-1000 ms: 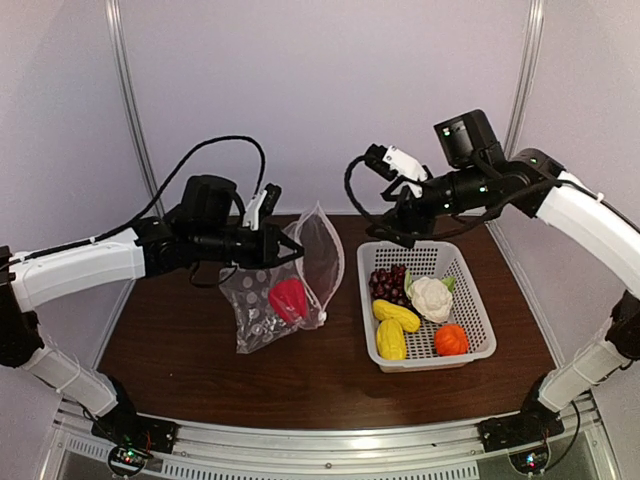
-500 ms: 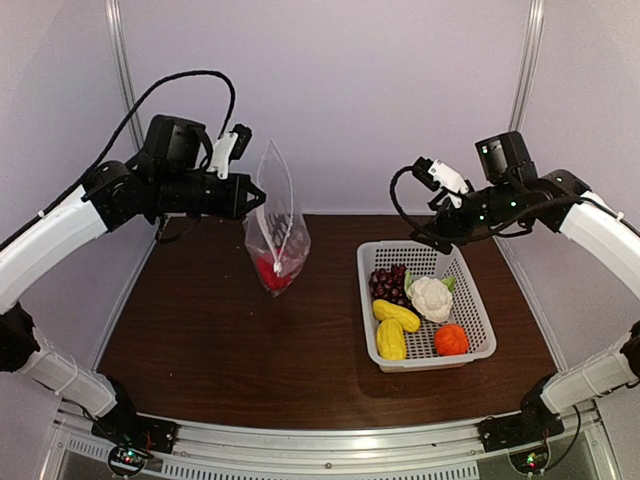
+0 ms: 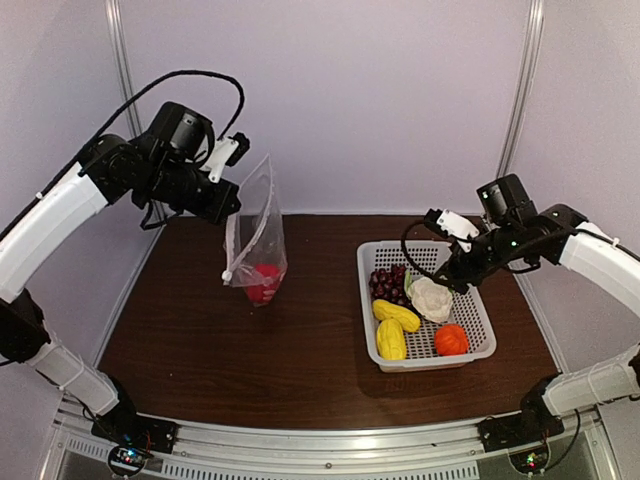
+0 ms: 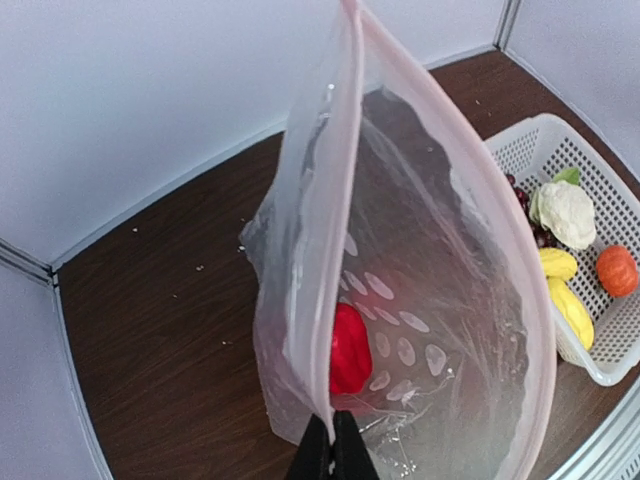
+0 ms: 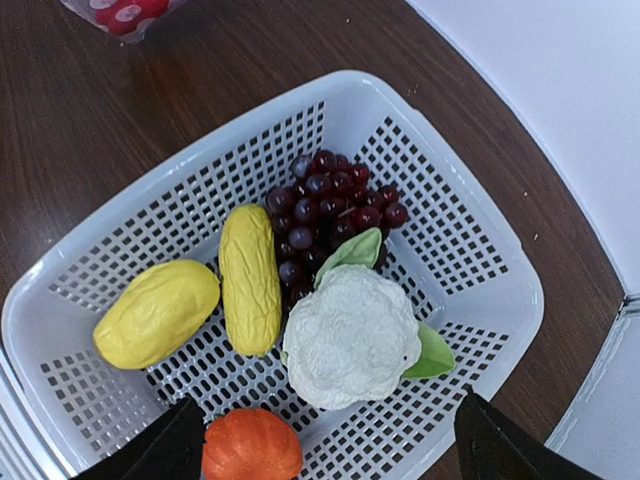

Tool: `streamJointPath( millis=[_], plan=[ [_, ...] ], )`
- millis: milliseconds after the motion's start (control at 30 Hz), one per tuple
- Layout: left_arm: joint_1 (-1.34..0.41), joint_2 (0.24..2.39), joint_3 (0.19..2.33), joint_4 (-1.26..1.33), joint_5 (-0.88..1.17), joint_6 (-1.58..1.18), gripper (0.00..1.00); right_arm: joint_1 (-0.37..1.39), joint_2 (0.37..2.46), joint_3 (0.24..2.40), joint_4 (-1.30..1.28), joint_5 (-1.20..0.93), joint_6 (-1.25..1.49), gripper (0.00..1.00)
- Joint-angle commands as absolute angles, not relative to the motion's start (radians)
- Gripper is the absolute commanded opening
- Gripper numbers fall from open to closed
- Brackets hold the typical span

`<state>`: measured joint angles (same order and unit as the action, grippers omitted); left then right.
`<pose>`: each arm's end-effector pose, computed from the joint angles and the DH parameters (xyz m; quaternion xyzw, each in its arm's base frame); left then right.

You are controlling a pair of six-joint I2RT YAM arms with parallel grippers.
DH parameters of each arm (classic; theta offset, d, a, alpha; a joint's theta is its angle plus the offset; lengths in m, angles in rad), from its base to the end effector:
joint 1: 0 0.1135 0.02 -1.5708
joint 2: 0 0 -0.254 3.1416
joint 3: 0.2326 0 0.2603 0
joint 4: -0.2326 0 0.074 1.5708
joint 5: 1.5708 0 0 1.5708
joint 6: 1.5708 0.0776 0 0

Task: Place the food in the zip-top bag and seal the zipper
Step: Adjust the fake vegetable in the bin.

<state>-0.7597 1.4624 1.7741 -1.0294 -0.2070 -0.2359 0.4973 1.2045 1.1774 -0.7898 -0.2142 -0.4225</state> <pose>0.2489 -0.2144 0.4022 0.1932 0.8857 -0.1139 0.4065 0.2438 0.1511 0.2945 -0.4456 0.8109 0.1130 0.3620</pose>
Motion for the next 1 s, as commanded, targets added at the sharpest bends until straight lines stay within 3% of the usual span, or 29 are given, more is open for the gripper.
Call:
streamJointPath(
  millis=[0,400,700,967],
  plan=[
    [-0.756,1.542,1.624,-0.975,0.147,-0.160,0.00,0.491,1.164,1.074,-0.827,-0.126,-0.451,0.87],
    [-0.788,1.763,1.559,-0.655,0.610,-0.188,0.00,0.489,1.165,0.990,-0.911,-0.136,-0.536,0.88],
    [-0.787,1.722,1.440,-0.539,0.620,-0.227,0.00,0.489,1.180,0.957,-0.931,-0.065,-0.624,0.90],
    [-0.763,1.611,1.345,-0.501,0.345,-0.214,0.00,0.489,1.254,0.914,-0.874,-0.057,-0.639,0.90]
  ],
)
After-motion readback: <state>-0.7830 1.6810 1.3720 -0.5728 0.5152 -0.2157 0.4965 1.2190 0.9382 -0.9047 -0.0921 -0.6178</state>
